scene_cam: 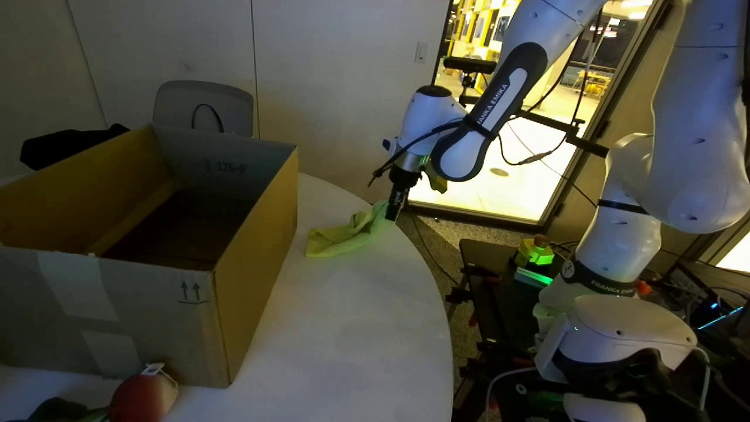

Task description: Pick up the marker and wrap it on the cloth, then pick up the cloth and put it in the box

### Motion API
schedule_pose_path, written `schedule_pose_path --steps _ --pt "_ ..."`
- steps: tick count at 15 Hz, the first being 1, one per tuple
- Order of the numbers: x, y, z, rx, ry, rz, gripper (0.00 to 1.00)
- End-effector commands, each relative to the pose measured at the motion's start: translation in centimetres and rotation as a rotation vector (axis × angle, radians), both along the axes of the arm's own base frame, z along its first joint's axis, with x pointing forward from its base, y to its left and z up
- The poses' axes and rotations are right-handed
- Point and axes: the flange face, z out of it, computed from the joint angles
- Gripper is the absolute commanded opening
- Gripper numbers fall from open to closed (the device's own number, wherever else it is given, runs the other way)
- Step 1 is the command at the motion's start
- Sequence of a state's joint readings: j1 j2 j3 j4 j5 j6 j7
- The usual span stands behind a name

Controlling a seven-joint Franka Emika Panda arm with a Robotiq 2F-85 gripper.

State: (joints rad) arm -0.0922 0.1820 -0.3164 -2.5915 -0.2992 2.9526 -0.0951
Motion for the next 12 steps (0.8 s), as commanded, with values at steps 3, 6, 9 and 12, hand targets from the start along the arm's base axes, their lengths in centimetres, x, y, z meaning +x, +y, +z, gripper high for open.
schedule_pose_path --steps 3,6,9,12 --pt "2.3 2.5 1.9 0.014 -0.193 0.005 0.09" --pt "5.1 4.5 0.8 0.032 -0.251 0.022 0.09" --pt "7.3 6.7 -0.6 0.081 -0.289 0.026 0.09" --pt "9.2 7.9 -2.2 0.120 -0.287 0.043 0.09"
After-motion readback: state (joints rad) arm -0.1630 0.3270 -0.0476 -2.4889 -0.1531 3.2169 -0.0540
